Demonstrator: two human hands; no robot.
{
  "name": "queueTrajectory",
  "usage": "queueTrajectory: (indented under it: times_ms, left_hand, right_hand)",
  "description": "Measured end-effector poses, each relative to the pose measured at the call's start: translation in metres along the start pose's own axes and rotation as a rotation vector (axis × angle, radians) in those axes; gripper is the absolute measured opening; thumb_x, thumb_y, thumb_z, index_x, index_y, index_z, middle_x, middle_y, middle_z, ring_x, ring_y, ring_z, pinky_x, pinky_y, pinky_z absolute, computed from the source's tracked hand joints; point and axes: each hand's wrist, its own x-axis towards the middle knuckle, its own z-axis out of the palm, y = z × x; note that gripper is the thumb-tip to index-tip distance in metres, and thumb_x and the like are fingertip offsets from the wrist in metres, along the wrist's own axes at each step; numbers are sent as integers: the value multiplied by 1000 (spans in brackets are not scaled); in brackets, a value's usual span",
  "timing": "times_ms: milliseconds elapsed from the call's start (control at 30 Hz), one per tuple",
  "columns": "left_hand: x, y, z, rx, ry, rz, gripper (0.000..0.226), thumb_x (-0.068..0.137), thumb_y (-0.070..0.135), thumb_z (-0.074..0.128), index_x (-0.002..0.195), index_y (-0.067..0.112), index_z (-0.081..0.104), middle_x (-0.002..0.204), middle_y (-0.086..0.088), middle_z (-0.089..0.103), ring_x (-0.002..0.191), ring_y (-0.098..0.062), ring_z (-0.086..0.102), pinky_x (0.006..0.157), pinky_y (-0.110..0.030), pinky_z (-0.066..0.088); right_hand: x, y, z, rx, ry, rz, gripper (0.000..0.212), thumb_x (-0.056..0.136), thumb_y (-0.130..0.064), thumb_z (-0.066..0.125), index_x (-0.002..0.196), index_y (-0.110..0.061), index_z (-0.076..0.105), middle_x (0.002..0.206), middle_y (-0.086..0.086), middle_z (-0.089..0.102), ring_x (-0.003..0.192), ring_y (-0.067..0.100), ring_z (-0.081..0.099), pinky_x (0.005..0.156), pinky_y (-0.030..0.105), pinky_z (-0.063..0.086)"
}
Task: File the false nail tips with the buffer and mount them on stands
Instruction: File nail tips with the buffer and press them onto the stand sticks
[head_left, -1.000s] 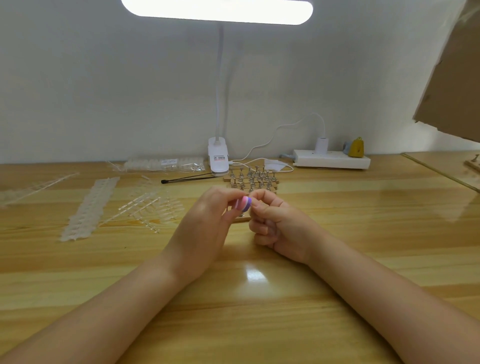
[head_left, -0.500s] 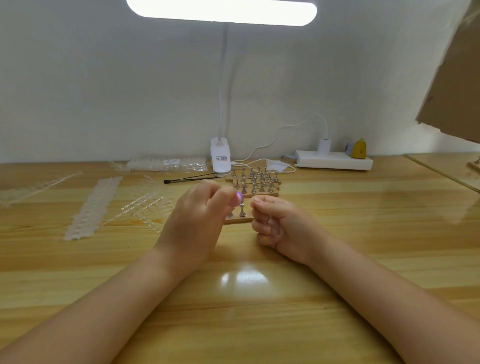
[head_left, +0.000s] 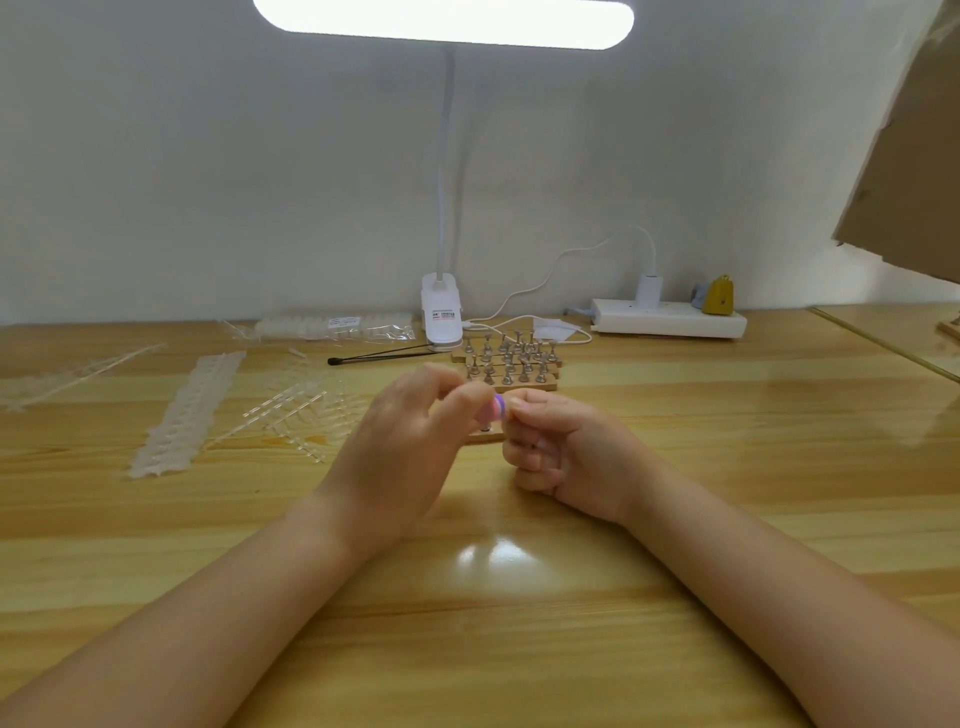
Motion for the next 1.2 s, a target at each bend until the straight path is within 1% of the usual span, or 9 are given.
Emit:
queueTrajectory:
  times_ms: [67, 133, 267, 433, 567, 733, 867, 1033, 1200]
  left_hand:
    - [0, -8, -3, -6, 18, -75, 22, 98, 20, 49, 109, 10, 66, 100, -8, 61, 87, -24, 58, 78, -32, 47]
    - [-3, -10, -4, -32, 132, -116, 18, 85, 1, 68, 103, -1, 67, 91, -14, 61, 77, -31, 59, 69, -41, 51]
    - [-4, -1, 0, -84, 131, -65, 17, 85, 0, 68, 101, -1, 67, 89, -12, 61, 76, -29, 59, 70, -43, 51]
    - [-4, -2, 2, -128, 155, -78, 17, 85, -2, 66, 103, -3, 66, 92, -13, 61, 78, -30, 60, 72, -45, 51]
    - [-4, -1, 3, -157, 157, -97, 17, 88, 0, 64, 104, -2, 65, 94, -12, 62, 81, -27, 60, 76, -43, 51]
    - [-3, -3, 4, -198, 173, -112, 19, 92, 8, 59, 108, 0, 64, 98, -10, 63, 86, -23, 60, 80, -39, 49]
    - [-4, -4, 6, -231, 171, -114, 18, 92, 7, 59, 109, 1, 63, 99, -8, 63, 86, -21, 61, 81, -38, 49]
    - [-4, -1, 4, -263, 190, -99, 18, 93, 7, 59, 109, -1, 63, 98, -8, 63, 88, -22, 61, 80, -40, 51]
    - [-3, 9, 1, -251, 226, 80, 23, 94, 13, 52, 116, 7, 55, 102, -13, 62, 91, -21, 60, 84, -32, 49]
  right_hand:
    - [-1, -2, 1, 24, -5, 11, 6, 78, -20, 53, 77, -15, 50, 64, -3, 35, 52, 9, 34, 44, 20, 14]
    - [-1, -2, 2, 40, 7, 15, 8, 76, -22, 54, 73, -14, 50, 64, -2, 36, 52, 9, 35, 46, 22, 13]
    - [-1, -2, 1, 100, 40, 19, 12, 75, -27, 58, 73, -16, 52, 63, -2, 40, 51, 10, 37, 44, 21, 15]
    - [4, 4, 3, 78, 135, -31, 10, 78, -16, 66, 78, -16, 57, 73, 4, 64, 55, 14, 59, 42, 19, 41]
    - [4, 5, 1, 97, 178, -104, 23, 70, -10, 73, 87, -9, 57, 77, 12, 71, 61, 16, 67, 49, 21, 51]
    - [5, 6, -1, 51, 165, -138, 12, 72, -14, 73, 83, -9, 75, 74, 9, 69, 62, 11, 64, 56, 19, 53]
    - [6, 7, 0, 83, 151, -142, 19, 74, -13, 70, 90, -1, 73, 76, 10, 70, 64, 11, 66, 58, 19, 54]
    - [4, 3, 0, 15, 228, -140, 12, 67, -24, 75, 68, -11, 76, 65, 5, 68, 54, 8, 62, 49, 16, 50]
    - [5, 8, 0, 5, 170, -148, 14, 81, -16, 68, 84, -3, 73, 70, 8, 68, 59, 10, 63, 53, 18, 53]
